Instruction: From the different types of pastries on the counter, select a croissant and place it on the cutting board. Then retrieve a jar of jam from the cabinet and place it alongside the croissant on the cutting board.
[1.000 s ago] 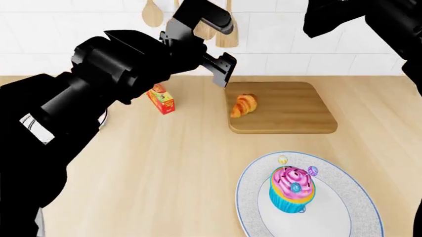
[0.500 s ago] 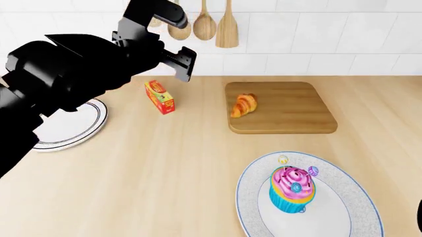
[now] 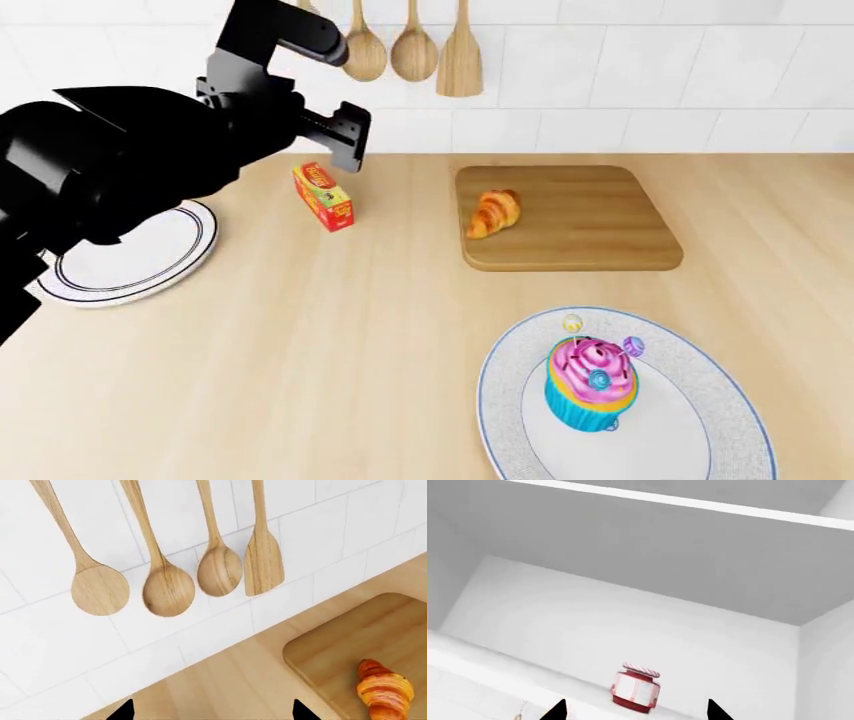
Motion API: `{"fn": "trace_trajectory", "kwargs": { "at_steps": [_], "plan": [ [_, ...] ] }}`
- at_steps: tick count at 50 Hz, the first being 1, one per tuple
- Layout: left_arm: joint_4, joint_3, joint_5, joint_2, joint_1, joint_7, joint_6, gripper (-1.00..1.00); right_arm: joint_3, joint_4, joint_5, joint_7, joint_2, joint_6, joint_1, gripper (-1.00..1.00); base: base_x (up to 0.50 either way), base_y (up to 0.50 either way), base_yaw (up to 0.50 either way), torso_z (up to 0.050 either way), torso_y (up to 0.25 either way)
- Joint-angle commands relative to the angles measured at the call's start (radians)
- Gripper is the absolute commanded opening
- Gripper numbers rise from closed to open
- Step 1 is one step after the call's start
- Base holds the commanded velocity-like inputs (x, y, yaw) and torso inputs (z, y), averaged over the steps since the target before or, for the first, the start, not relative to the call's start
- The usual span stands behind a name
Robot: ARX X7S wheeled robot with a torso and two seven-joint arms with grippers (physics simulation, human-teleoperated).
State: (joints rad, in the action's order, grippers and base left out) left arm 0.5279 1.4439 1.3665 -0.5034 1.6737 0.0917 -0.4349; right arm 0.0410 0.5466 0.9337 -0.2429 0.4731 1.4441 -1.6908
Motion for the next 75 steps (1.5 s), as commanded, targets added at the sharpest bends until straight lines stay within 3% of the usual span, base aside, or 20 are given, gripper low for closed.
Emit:
{"fn": "trace_trajectory", "kwargs": {
  "at_steps": [1,18,30,42,46,48,52,55,62,75],
  "plan": [
    [-0.044,-0.008,0.006,-0.031,-0.008,0.021,0.001,1.0,-0.107,-0.098,-0.065,0.021,-0.001,-0.074,-0.144,1.0,0.0,0.0,0.0,0.0,0.0],
    [-0.061,-0.012,0.01,-0.041,-0.014,0.036,-0.005,1.0,-0.293,-0.541,-0.246,0.086,-0.08,-0.218,-0.365,1.0,0.0,0.0,0.0,0.0,0.0],
    [-0.072,-0.022,0.015,-0.049,-0.014,0.043,-0.003,1.0,-0.43,-0.856,-0.34,0.237,-0.116,-0.348,-0.51,1.0,0.0,0.0,0.0,0.0,0.0],
    [-0.074,-0.024,0.013,-0.049,-0.015,0.043,-0.005,1.0,-0.454,-0.902,-0.356,0.262,-0.123,-0.368,-0.527,1.0,0.0,0.0,0.0,0.0,0.0],
    [-0.078,-0.024,0.013,-0.053,-0.015,0.046,-0.007,1.0,-0.49,-1.128,-0.39,0.341,-0.169,-0.425,-0.614,1.0,0.0,0.0,0.0,0.0,0.0],
    [-0.081,-0.026,0.015,-0.056,-0.015,0.048,-0.009,1.0,-0.466,-1.283,-0.422,0.373,-0.206,-0.444,-0.664,1.0,0.0,0.0,0.0,0.0,0.0],
    [-0.084,-0.026,0.013,-0.058,-0.009,0.052,-0.013,1.0,-0.179,-1.367,-0.891,0.59,-0.325,-0.436,-0.665,1.0,0.0,0.0,0.0,0.0,0.0],
    [-0.089,-0.028,0.014,-0.061,-0.004,0.056,-0.016,1.0,-0.073,-1.359,-1.062,0.679,-0.37,-0.433,-0.665,1.0,0.0,0.0,0.0,0.0,0.0],
    [-0.101,-0.03,0.014,-0.072,-0.004,0.061,-0.019,1.0,-0.051,-1.353,-1.057,0.664,-0.373,-0.395,-0.665,1.0,0.0,0.0,0.0,0.0,0.0],
    [-0.096,-0.032,0.014,-0.074,-0.005,0.061,-0.023,1.0,-0.061,-1.336,-1.141,0.801,-0.406,-0.4,-0.665,1.0,0.0,0.0,0.0,0.0,0.0]
  ]
}}
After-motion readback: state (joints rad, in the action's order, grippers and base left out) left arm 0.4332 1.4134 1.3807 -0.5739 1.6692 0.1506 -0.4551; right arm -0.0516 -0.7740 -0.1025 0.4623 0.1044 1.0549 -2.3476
